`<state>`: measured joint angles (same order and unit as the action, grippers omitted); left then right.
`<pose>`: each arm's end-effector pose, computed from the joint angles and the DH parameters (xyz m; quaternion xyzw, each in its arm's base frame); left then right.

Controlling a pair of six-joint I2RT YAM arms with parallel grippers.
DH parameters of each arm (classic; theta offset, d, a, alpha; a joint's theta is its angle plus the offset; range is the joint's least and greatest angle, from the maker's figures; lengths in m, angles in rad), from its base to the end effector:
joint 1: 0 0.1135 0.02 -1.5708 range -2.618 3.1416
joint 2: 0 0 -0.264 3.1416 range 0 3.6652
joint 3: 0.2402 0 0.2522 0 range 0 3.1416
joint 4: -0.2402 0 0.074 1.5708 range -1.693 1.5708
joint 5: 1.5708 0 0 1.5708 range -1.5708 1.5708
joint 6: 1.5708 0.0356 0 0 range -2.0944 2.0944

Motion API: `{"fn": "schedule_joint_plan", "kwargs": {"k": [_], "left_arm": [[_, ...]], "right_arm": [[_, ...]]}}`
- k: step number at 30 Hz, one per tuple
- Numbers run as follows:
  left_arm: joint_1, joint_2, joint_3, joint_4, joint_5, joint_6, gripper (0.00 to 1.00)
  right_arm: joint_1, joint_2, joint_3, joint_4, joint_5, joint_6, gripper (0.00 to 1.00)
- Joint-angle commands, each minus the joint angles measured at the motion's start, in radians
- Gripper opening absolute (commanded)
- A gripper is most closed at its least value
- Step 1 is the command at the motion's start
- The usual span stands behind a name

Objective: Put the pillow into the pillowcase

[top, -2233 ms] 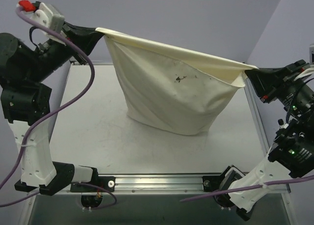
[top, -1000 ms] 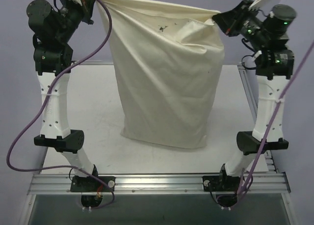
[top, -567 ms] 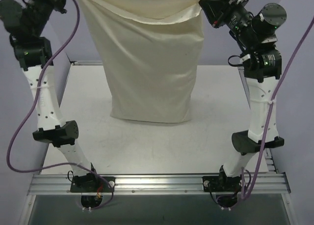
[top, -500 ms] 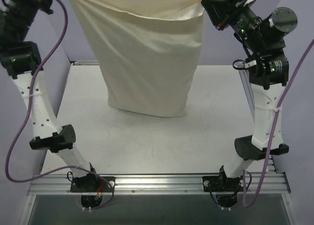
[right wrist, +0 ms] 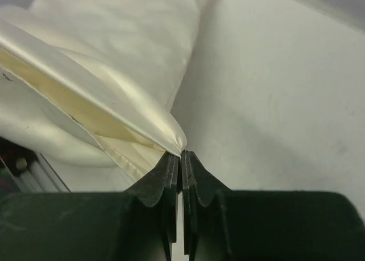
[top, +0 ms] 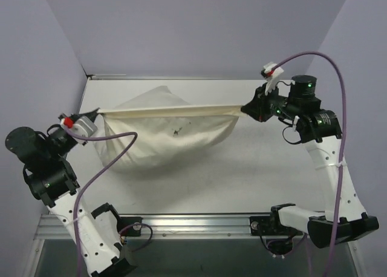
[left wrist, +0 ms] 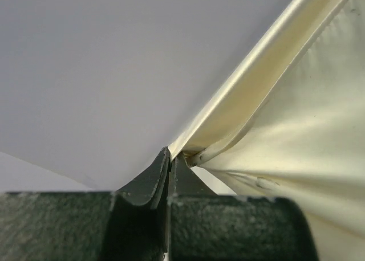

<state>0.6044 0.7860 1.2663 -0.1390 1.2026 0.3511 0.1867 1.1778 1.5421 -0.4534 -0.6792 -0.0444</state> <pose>0.1051 0.0322 0.4957 0.3984 0.5302 0.0200 0.7482 0.2196 0.0642 0.4917 -0.3035 0.6652 0.2904 0.6173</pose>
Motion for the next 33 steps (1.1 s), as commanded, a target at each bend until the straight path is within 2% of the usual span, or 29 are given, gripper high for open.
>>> {"fn": "schedule_joint_plan", "kwargs": {"k": [1,3,4,7,12,15,18,19,22,25,28,29,31,32,33], "left_arm": [[0.037,-0.121,-0.137,-0.711,0.028,0.803,0.00],[0.009,-0.203,-0.186,-0.920,0.048,0.938,0.00],[-0.006,-0.223,-0.202,-0.950,0.073,0.934,0.00],[-0.090,-0.275,-0.278,-0.962,0.091,0.844,0.00],[-0.152,-0.301,-0.349,-0.964,0.061,0.676,0.00],[-0.189,-0.219,-0.340,-0.961,0.008,0.568,0.00],[-0.253,-0.035,-0.279,-0.962,-0.082,0.441,0.00],[-0.315,0.011,-0.256,-0.962,-0.106,0.412,0.00],[-0.400,0.163,-0.209,-0.874,-0.169,0.220,0.00],[-0.486,0.217,-0.199,-0.785,-0.218,0.109,0.00],[-0.696,0.197,-0.238,-0.667,-0.326,0.008,0.00],[-0.830,0.191,-0.252,-0.587,-0.387,-0.023,0.00],[-0.999,0.202,-0.280,-0.522,-0.498,-0.095,0.00],[-1.167,0.219,-0.280,-0.470,-0.614,-0.122,0.00],[-1.242,0.242,-0.275,-0.444,-0.664,-0.135,0.00]], "right_arm": [[-0.055,-0.020,-0.132,-0.298,0.219,-0.319,0.00],[-0.078,-0.012,-0.177,-0.304,0.282,-0.374,0.00],[-0.091,0.002,-0.178,-0.303,0.290,-0.380,0.00],[-0.138,0.100,-0.110,-0.301,0.306,-0.353,0.00],[-0.142,0.293,0.066,-0.298,0.303,-0.273,0.00],[-0.118,0.376,0.151,-0.298,0.313,-0.235,0.00],[-0.110,0.439,0.196,-0.297,0.328,-0.207,0.00],[-0.109,0.450,0.219,-0.297,0.329,-0.203,0.00],[-0.110,0.499,0.251,-0.292,0.348,-0.204,0.00],[-0.108,0.560,0.282,-0.284,0.366,-0.203,0.00],[-0.109,0.637,0.325,-0.278,0.382,-0.198,0.00],[-0.113,0.657,0.363,-0.278,0.391,-0.196,0.00],[-0.124,0.718,0.418,-0.278,0.406,-0.187,0.00],[-0.141,0.739,0.479,-0.280,0.412,-0.184,0.00],[-0.153,0.770,0.505,-0.280,0.426,-0.183,0.00]]}}
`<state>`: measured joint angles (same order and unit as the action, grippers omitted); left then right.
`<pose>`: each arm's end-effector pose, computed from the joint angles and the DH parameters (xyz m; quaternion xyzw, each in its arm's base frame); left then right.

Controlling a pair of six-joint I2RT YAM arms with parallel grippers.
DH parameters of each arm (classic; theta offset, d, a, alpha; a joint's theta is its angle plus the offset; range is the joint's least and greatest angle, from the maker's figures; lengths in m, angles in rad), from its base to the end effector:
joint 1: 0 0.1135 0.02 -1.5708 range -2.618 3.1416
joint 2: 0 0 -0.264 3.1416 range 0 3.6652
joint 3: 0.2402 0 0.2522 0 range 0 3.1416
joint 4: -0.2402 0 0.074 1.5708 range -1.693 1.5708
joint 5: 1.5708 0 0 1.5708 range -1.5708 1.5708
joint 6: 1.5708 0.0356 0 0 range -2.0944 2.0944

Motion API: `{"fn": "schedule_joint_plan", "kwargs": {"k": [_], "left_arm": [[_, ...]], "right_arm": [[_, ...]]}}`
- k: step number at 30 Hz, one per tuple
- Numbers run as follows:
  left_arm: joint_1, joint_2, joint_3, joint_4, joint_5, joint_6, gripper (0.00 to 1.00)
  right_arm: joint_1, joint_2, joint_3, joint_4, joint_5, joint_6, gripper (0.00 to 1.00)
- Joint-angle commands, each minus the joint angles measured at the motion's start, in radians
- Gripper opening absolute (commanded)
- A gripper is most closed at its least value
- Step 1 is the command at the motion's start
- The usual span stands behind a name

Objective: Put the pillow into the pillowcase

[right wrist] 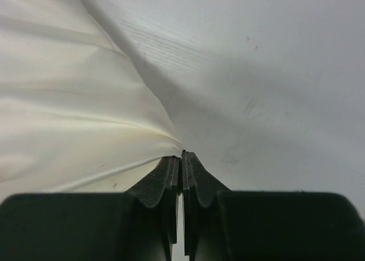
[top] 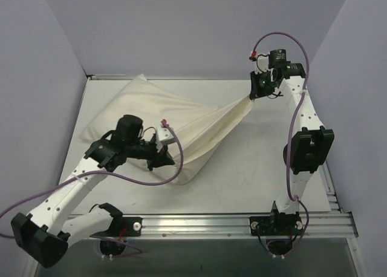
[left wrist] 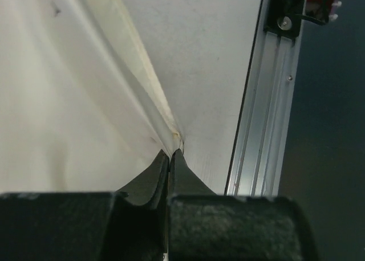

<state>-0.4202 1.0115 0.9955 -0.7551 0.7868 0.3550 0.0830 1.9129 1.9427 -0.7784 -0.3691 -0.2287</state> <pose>0.1695 -0.1033 0.3243 0.4597 0.7312 -0.3646 0.3478 0.4276 0.0485 0.3565 -0.2123 0.8788 0.1392 0.4040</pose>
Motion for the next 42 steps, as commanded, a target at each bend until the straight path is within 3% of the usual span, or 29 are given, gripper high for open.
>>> {"fn": "schedule_joint_plan", "kwargs": {"k": [1,4,6,7,8,9,10,11,12,15,16,17,19,21,25,30,36,42], "left_arm": [[-0.267,0.079,0.009,0.201,-0.291,-0.154,0.00],[-0.360,0.238,0.054,0.332,-0.290,-0.235,0.00],[-0.437,0.310,0.168,0.332,-0.365,-0.167,0.02],[-0.541,0.367,0.213,0.326,-0.406,-0.128,0.10],[-0.580,0.396,0.291,0.313,-0.447,-0.073,0.16],[-0.609,0.426,0.337,0.304,-0.466,-0.059,0.21],[-0.636,0.477,0.376,0.295,-0.465,-0.057,0.43],[-0.640,0.495,0.443,0.280,-0.465,-0.062,0.52],[-0.637,0.510,0.463,0.274,-0.469,-0.068,0.58],[-0.537,0.486,0.457,0.283,-0.433,-0.131,0.76],[-0.478,0.449,0.442,0.292,-0.353,-0.166,0.92],[-0.365,0.432,0.427,0.295,-0.307,-0.224,0.97],[-0.249,0.380,0.388,0.277,-0.267,-0.249,0.97],[-0.074,0.351,0.365,0.229,-0.262,-0.257,0.97],[0.240,0.328,0.327,0.143,-0.224,-0.229,0.97],[0.414,0.398,0.316,0.097,-0.375,-0.064,0.97],[0.540,0.530,0.267,0.076,-0.452,0.015,0.97],[0.540,0.527,0.190,0.079,-0.451,0.019,0.97]], "right_arm": [[-0.061,0.046,0.129,0.044,0.124,0.003,0.00],[-0.115,0.069,0.199,0.031,0.176,-0.011,0.09],[-0.169,0.058,0.200,0.030,0.194,-0.017,0.14],[-0.192,0.052,0.190,0.031,0.200,-0.014,0.16],[-0.210,0.046,0.187,0.024,0.197,-0.009,0.17],[-0.244,0.034,0.182,0.018,0.191,-0.008,0.25],[-0.253,0.029,0.177,0.008,0.184,-0.008,0.33],[-0.259,0.022,0.179,-0.028,0.174,-0.008,0.40],[-0.261,0.006,0.185,-0.054,0.161,-0.006,0.53],[-0.240,-0.070,0.174,-0.166,0.029,-0.007,0.71],[-0.223,-0.098,0.147,-0.185,-0.002,-0.017,0.72],[-0.162,-0.129,0.080,-0.211,-0.022,-0.032,0.72],[-0.089,-0.225,-0.022,-0.220,-0.045,-0.055,0.72],[0.059,-0.302,-0.183,-0.217,-0.080,-0.057,0.72],[0.277,-0.330,-0.427,-0.182,-0.053,-0.034,0.73],[0.458,-0.264,-0.617,-0.078,-0.031,0.058,0.72],[0.408,-0.077,-0.639,-0.042,0.056,0.133,0.70],[0.147,0.126,-0.463,-0.045,0.155,0.143,0.69]]}}
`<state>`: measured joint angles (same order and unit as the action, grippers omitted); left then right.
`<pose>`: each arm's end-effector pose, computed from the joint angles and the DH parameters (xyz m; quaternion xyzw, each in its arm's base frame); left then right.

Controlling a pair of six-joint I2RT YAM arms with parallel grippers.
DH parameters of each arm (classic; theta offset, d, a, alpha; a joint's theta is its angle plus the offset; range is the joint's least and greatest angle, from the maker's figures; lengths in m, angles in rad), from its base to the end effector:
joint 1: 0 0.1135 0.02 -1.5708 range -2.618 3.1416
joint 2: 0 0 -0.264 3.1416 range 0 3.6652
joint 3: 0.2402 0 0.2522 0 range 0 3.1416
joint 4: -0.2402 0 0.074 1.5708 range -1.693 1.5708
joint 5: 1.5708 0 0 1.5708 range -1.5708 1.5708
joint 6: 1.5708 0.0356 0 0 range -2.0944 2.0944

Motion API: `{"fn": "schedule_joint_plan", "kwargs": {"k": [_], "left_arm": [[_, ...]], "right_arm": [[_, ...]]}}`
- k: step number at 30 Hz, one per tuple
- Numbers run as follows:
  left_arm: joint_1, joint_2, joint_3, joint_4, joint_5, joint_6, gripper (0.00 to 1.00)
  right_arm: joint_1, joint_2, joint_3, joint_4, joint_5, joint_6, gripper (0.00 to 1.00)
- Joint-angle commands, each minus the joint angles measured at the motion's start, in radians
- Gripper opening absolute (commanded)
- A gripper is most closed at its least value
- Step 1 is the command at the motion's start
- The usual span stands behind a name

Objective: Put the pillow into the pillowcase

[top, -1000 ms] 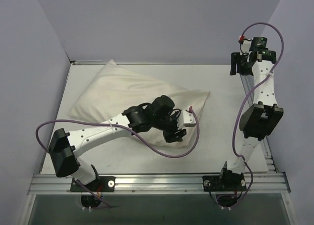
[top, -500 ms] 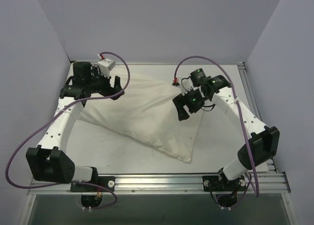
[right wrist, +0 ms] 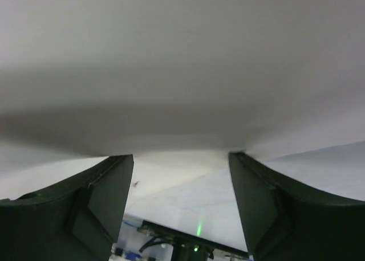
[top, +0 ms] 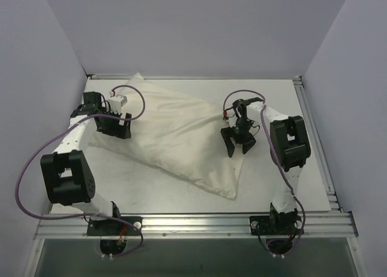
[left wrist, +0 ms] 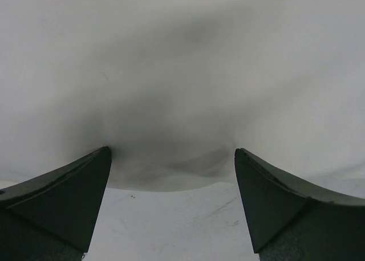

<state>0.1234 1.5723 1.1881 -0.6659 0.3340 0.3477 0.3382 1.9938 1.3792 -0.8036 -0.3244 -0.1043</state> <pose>0.3225 0.0282 0.2479 0.1492 0.9421 -0.0970 0.2843 0.3542 0.1366 0.1555 -0.2279 0.9573 0.1687 0.0559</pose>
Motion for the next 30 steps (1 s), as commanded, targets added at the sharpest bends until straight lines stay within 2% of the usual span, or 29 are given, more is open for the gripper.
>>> {"fn": "schedule_joint_plan", "kwargs": {"k": [1,5,9,12,14,16,17,18,19,21,22,24,26,30], "left_arm": [[-0.004,-0.049,-0.021,-0.012,0.010,0.024,0.97],[-0.005,-0.103,-0.068,-0.024,0.026,-0.012,0.97],[0.001,-0.168,-0.074,-0.046,0.028,-0.030,0.97],[0.010,-0.193,-0.036,-0.047,0.008,-0.052,0.97],[0.044,-0.184,0.023,-0.041,0.004,-0.064,0.97],[0.091,-0.124,0.085,-0.035,-0.006,-0.067,0.97],[0.105,-0.092,0.164,-0.035,-0.012,-0.062,0.97],[0.122,-0.015,0.220,-0.046,-0.030,-0.061,0.97],[0.151,0.030,0.270,-0.060,-0.017,-0.056,0.97],[0.174,0.154,0.431,-0.127,0.016,-0.041,0.97],[0.176,0.188,0.468,-0.144,0.007,-0.024,0.98],[0.177,0.256,0.534,-0.172,0.016,-0.009,0.97],[0.177,0.282,0.535,-0.173,0.013,0.000,0.98],[0.177,0.301,0.455,-0.173,0.019,0.017,0.97]], "right_arm": [[-0.135,0.062,0.130,-0.019,0.122,0.009,0.69],[-0.279,0.147,0.309,-0.032,0.157,-0.006,0.70],[-0.335,0.171,0.496,-0.046,0.203,-0.035,0.70],[-0.335,0.123,0.531,-0.080,0.179,-0.084,0.70],[-0.312,0.007,0.474,-0.088,0.069,-0.093,0.73],[-0.198,-0.087,0.347,-0.082,0.050,-0.107,0.76],[-0.147,-0.164,0.309,-0.078,0.060,-0.115,0.79],[-0.037,-0.199,0.266,-0.071,0.073,-0.106,0.80],[0.014,-0.246,0.207,-0.053,0.079,-0.095,0.80],[0.118,-0.271,0.163,-0.034,0.110,-0.068,0.81],[0.209,-0.273,0.150,-0.029,0.120,-0.064,0.82],[0.292,-0.265,0.109,-0.017,0.139,-0.043,0.81],[0.387,-0.230,0.068,0.004,0.140,-0.025,0.82],[0.427,-0.103,0.049,0.023,0.151,0.009,0.80]]}}
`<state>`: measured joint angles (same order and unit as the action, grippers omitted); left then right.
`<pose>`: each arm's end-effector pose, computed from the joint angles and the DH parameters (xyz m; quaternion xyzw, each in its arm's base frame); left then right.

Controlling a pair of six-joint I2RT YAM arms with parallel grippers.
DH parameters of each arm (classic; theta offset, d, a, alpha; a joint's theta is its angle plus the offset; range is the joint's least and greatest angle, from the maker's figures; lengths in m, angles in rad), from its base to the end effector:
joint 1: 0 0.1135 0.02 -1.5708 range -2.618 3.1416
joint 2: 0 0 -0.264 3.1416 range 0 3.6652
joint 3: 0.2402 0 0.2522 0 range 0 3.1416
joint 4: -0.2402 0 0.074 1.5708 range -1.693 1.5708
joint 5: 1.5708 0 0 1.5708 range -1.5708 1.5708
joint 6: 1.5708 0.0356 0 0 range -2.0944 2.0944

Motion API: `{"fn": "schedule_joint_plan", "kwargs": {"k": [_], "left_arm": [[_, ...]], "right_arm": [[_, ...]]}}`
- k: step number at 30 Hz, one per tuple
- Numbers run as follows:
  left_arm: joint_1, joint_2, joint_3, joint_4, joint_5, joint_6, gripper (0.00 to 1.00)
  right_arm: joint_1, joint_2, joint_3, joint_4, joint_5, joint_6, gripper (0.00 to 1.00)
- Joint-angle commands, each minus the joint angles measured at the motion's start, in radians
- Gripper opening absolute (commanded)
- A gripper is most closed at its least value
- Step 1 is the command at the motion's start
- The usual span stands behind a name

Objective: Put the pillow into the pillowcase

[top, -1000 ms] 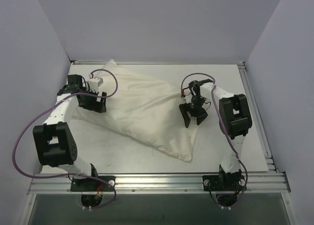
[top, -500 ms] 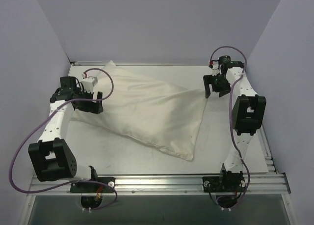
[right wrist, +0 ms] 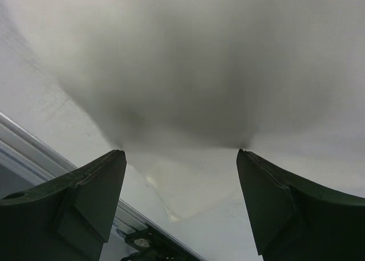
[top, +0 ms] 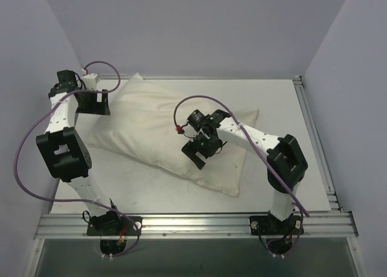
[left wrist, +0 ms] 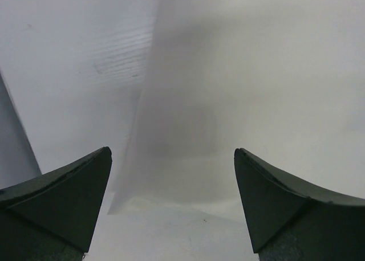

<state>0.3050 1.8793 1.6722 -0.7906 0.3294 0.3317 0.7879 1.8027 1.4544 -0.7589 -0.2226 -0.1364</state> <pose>0.3951 0.1123 0.2829 0.0590 0.9455 -0.0621 0.3140 0.2625 0.2749 0.2460 -0.4541 0.8544 0.1755 0.1817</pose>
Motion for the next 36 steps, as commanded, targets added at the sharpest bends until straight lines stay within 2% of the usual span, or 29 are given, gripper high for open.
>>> {"fn": "schedule_joint_plan", "kwargs": {"k": [1,4,8,9,12,15,17,23,27,28,29,32,36], "left_arm": [[-0.006,-0.009,-0.082,-0.045,0.029,0.039,0.96],[-0.018,-0.040,-0.188,-0.036,0.053,0.056,0.93],[-0.070,-0.104,-0.417,-0.006,0.074,0.073,0.89],[-0.090,-0.132,-0.448,0.017,0.077,0.067,0.89],[-0.156,-0.157,-0.500,0.063,0.080,0.023,0.89],[-0.181,-0.135,-0.459,0.085,0.082,-0.052,0.90],[-0.169,-0.118,-0.416,0.082,0.068,-0.098,0.91],[-0.121,-0.132,-0.261,0.059,0.040,-0.077,0.97],[-0.121,-0.254,-0.203,-0.016,0.033,-0.014,0.97],[-0.121,-0.275,-0.189,-0.039,0.036,0.001,0.97],[-0.121,-0.295,-0.171,-0.064,0.037,0.006,0.97],[-0.124,-0.385,-0.179,-0.162,0.049,0.007,0.98],[-0.155,-0.585,-0.308,-0.167,-0.022,-0.023,0.97]], "right_arm": [[-0.036,0.137,-0.026,-0.011,0.054,0.044,0.80],[-0.154,0.213,-0.002,-0.008,0.055,0.067,0.78],[-0.344,0.225,0.021,0.006,0.101,0.043,0.78],[-0.411,0.225,0.033,0.006,0.107,0.032,0.78],[-0.492,0.219,0.075,0.003,0.120,0.001,0.78],[-0.545,0.196,0.086,-0.020,0.114,-0.025,0.78],[-0.555,0.155,0.037,-0.031,0.114,-0.038,0.77],[-0.636,0.000,-0.109,-0.040,0.098,-0.077,0.77],[-0.708,-0.149,-0.140,-0.092,0.028,-0.109,0.84],[-0.719,-0.217,-0.140,-0.124,-0.006,-0.118,0.89],[-0.727,-0.253,-0.140,-0.138,-0.017,-0.135,1.00],[-0.739,-0.388,-0.144,-0.186,-0.038,-0.144,1.00],[-0.740,-0.532,-0.175,-0.227,-0.086,-0.111,1.00]]}}
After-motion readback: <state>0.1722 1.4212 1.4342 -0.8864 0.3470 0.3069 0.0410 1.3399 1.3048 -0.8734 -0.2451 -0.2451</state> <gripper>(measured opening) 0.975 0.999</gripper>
